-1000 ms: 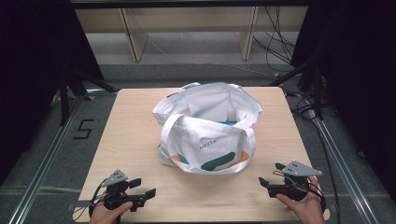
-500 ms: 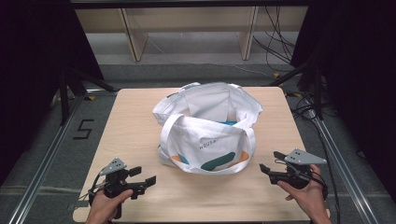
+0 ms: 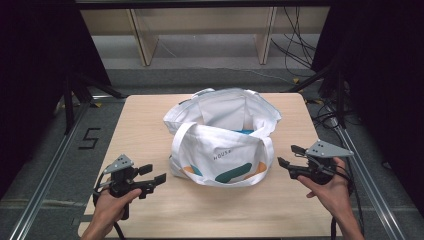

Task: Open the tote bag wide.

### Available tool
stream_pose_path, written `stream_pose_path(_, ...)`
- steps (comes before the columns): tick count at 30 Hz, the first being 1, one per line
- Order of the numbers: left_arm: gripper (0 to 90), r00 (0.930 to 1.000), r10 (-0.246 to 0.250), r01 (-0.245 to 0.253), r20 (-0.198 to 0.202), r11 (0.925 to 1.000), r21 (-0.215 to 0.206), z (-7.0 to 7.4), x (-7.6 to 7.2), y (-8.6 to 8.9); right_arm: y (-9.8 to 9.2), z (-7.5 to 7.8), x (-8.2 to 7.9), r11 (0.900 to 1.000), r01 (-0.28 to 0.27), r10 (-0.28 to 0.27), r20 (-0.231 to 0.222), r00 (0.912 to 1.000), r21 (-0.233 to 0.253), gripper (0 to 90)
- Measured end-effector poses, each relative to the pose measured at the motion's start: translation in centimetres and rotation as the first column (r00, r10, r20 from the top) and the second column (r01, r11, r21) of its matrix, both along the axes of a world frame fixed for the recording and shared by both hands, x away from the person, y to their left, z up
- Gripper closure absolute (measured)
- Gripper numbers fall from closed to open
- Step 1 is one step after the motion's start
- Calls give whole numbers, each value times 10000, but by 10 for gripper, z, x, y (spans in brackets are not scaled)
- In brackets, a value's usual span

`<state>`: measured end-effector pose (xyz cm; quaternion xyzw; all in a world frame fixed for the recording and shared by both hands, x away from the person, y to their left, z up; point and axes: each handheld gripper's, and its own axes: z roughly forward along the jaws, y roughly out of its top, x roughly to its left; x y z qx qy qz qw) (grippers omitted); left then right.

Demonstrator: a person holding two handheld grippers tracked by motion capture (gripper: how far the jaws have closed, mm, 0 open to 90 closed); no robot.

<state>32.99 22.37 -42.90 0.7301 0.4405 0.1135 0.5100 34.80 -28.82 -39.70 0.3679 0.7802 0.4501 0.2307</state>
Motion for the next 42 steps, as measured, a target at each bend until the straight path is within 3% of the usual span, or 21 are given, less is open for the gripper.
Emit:
stream_pose_path(2, 355, 9997, 194, -193, 154, 9998, -77, 9, 3, 0, 1, 11, 4, 10000, -75, 75, 198, 9998, 5, 397)
stream_pose_path(4, 401, 9991, 175, -174, 394, 9998, -31, 18, 6, 2, 1, 14, 4, 10000, -56, 55, 158, 9999, 76, 407)
stream_pose_path(5, 457, 9990, 103, -104, 441, 9999, 26, 21, 8, 2, 0, 21, 7, 9998, -76, 67, 522, 9986, 167, 454)
stream_pose_path(7, 500, 9986, -8, 6, 524, 10000, 29, 26, 12, 3, 0, 24, 7, 9992, -9, -13, 542, 9985, 392, 470)
stream_pose_path(9, 582, 9969, -221, 205, 752, 9995, 223, 31, 15, 4, -1, 29, 9, 9988, -168, 131, 808, 9966, 456, 544)
stream_pose_path(10, 694, 9959, -270, 244, 860, 9992, 306, 36, 18, 5, 0, 33, 8, 9985, -209, 168, 812, 9966, 497, 612)
stream_pose_path(11, 736, 9954, -270, 251, 915, 9994, 220, 40, 20, 6, 0, 35, 9, 9988, -332, 294, 1007, 9945, 367, 653)
stream_pose_path(12, 778, 9954, -270, 251, 915, 9994, 220, 40, 20, 6, 0, 35, 9, 9988, -332, 294, 1007, 9945, 367, 653)
stream_pose_path(14, 814, 9927, -409, 386, 1136, 9990, 220, 47, 25, 6, 4, 38, 8, 9984, -350, 308, 899, 9955, 450, 729)
stream_pose_path(17, 885, 9897, -428, 399, 1364, 9989, 234, 58, 31, 3, 5, 43, 13, 9974, -699, 673, 1269, 9896, 166, 809)
stream_pose_path(18, 892, 9883, -488, 442, 1447, 9984, 349, 62, 34, 1, 6, 44, 12, 9974, -661, 624, 1208, 9907, 275, 830)
stream_pose_path(21, 894, 9861, -600, 543, 1549, 9977, 407, 70, 40, -5, 11, 52, 17, 9957, -920, 913, 1758, 9802, -40, 866)
stream_pose_path(23, 894, 9837, -609, 536, 1694, 9974, 475, 76, 44, -8, 16, 57, 18, 9947, -1025, 1018, 1713, 9799, -47, 875)
stream_pose_path(28, 894, 9816, -397, 369, 1870, 9991, 185, 89, 60, -16, 25, 71, 28, 9931, -1168, 1163, 1901, 9749, -88, 880)
stream_pose_path(34, 894, 9800, -677, 665, 1869, 9977, 127, 100, 79, -32, 43, 74, 47, 9891, -1435, 1472, 1762, 9733, -332, 879)
stream_pose_path(42, 894, 9821, -957, 925, 1621, 9954, 267, 95, 94, -49, 53, 68, 60, 9844, -1699, 1748, 1393, 9747, -462, 880)
